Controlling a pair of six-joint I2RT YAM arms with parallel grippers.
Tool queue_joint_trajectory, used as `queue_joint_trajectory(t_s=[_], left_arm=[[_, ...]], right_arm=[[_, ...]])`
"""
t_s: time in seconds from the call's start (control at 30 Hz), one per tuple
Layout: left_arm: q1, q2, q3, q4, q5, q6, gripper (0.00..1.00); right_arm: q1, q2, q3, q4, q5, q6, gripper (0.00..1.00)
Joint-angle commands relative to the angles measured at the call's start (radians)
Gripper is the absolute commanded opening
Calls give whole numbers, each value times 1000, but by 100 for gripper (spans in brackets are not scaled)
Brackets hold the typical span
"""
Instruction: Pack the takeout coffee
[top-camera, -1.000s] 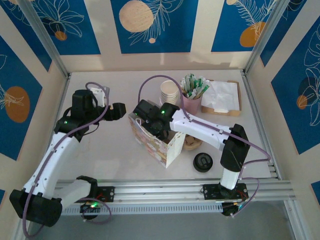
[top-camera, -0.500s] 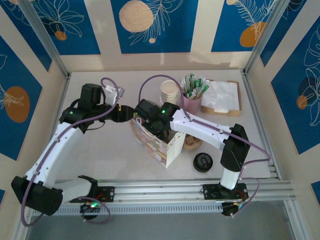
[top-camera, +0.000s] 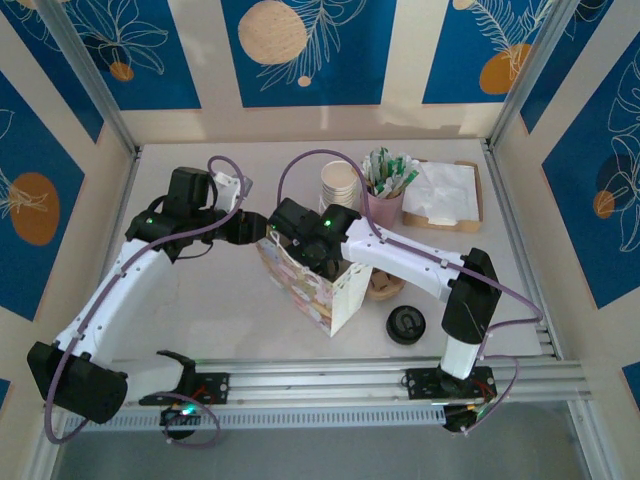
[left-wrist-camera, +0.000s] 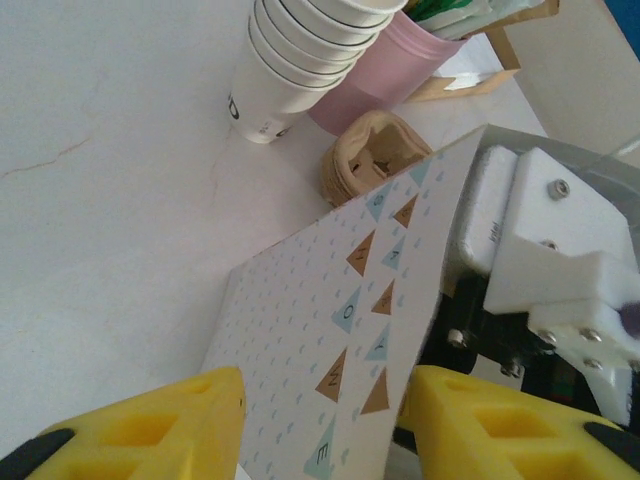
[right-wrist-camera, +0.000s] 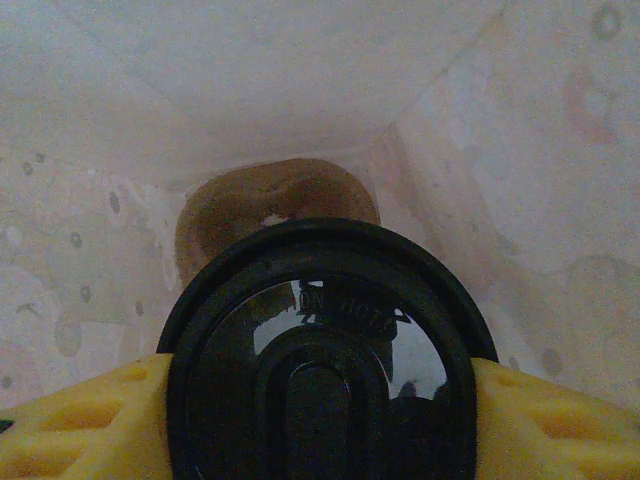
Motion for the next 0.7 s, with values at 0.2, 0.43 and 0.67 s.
queue_joint_trajectory(t_s=[0.2,0.43,0.67], left_arm=[[-9,-12,7,4,-40,12,48],[-10,-26,-4,18,-47,6,49],[-10,-27,-10,27,-45,4,50]], right_arm=[[22,-60,45,-66,-13,-7,46],[21,-27,-1,-74,-29,15,46],[22,18,-55,-59,-63,31,46]])
